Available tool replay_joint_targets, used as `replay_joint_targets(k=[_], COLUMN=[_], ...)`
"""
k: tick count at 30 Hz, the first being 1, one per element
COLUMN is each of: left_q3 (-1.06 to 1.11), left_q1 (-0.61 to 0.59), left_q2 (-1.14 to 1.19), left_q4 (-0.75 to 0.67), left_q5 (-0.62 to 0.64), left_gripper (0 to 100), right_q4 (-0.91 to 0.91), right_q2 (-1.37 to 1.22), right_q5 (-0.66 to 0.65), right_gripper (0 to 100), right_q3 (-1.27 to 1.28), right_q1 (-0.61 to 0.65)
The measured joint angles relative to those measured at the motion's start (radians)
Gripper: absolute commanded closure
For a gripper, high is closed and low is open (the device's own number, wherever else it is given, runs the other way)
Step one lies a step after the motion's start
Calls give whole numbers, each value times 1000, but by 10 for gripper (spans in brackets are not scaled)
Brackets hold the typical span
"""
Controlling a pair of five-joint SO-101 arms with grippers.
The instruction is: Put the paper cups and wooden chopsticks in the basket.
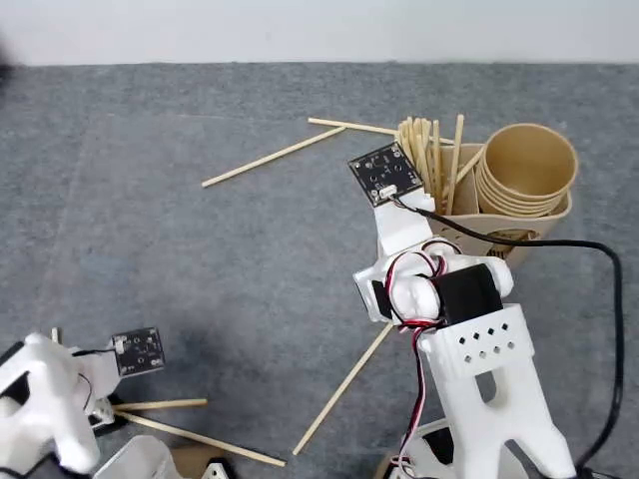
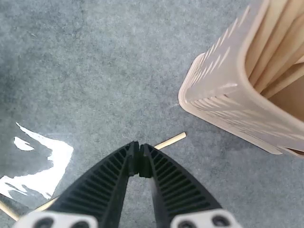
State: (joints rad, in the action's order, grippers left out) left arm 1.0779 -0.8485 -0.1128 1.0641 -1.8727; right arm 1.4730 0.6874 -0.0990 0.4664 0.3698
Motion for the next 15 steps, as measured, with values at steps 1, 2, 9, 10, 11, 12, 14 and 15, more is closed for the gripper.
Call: replay_joint_targets(k=[1, 2, 9, 10, 11, 12, 14, 15], left_q3=[8, 11, 18, 20, 20, 21, 20, 9], left_q1=[0, 0, 3, 5, 6, 6, 9, 12], left_q2=[0, -2, -37, -46, -55, -64, -80, -87], left_q4=[-15, -25, -34, -35, -35, -35, -37, -31], left_q5=[0, 2, 58, 63, 64, 64, 68, 68], left_gripper=[988, 988, 988, 988, 988, 988, 988, 988], right_q4=[0, 0, 0, 0, 0, 0, 0, 0], right_q2=[0, 0, 0, 0, 0, 0, 0, 0], right_q5=[0, 0, 0, 0, 0, 0, 0, 0], right_gripper=[990, 990, 990, 990, 990, 990, 990, 990], right_q3=[0, 0, 0, 0, 0, 0, 0, 0], right_q1=[0, 0, 0, 0, 0, 0, 0, 0])
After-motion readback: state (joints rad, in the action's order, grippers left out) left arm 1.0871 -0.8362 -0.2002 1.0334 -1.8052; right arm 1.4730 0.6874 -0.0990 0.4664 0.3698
